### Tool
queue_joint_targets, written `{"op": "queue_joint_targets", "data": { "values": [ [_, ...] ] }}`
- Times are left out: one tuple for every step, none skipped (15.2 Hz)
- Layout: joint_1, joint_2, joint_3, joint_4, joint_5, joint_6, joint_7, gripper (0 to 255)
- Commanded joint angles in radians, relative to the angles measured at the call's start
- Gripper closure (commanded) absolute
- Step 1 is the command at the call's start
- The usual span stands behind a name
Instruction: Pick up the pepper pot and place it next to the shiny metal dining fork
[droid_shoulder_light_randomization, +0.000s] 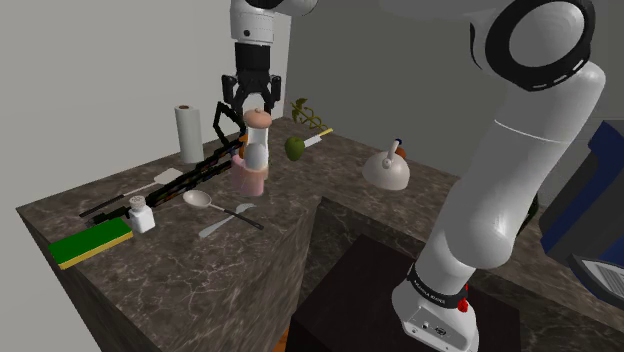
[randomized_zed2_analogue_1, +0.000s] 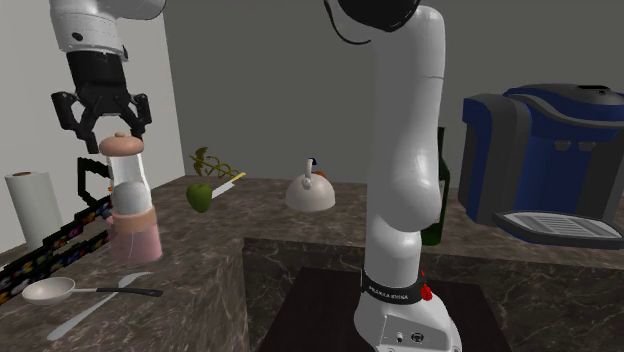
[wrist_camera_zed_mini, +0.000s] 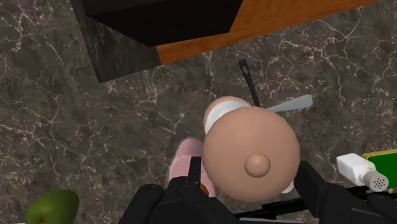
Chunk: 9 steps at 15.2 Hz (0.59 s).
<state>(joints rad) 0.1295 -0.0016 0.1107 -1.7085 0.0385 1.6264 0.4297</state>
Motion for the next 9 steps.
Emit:
{"op": "queue_joint_targets", "data": {
  "values": [
    [0.019,0.060,0.019,0.061,-0.004,0.001,0.040,255],
    [0.029,0.089,0.028,0.089,-0.007,0.002,0.059,255],
    [0.040,0.119,0.036,0.119,-0.011,0.002,0.077,255],
    [0.050,0.151,0.043,0.151,-0.015,0.002,0.095,255],
    [0.062,0.183,0.050,0.185,-0.020,0.000,0.113,255],
    [0.073,0.216,0.056,0.222,-0.025,-0.003,0.131,255],
    [0.085,0.250,0.062,0.260,-0.031,-0.007,0.148,255],
    [0.098,0.286,0.068,0.302,-0.037,-0.013,0.165,255],
    [0.111,0.323,0.072,0.346,-0.044,-0.020,0.181,255]
  ]
}}
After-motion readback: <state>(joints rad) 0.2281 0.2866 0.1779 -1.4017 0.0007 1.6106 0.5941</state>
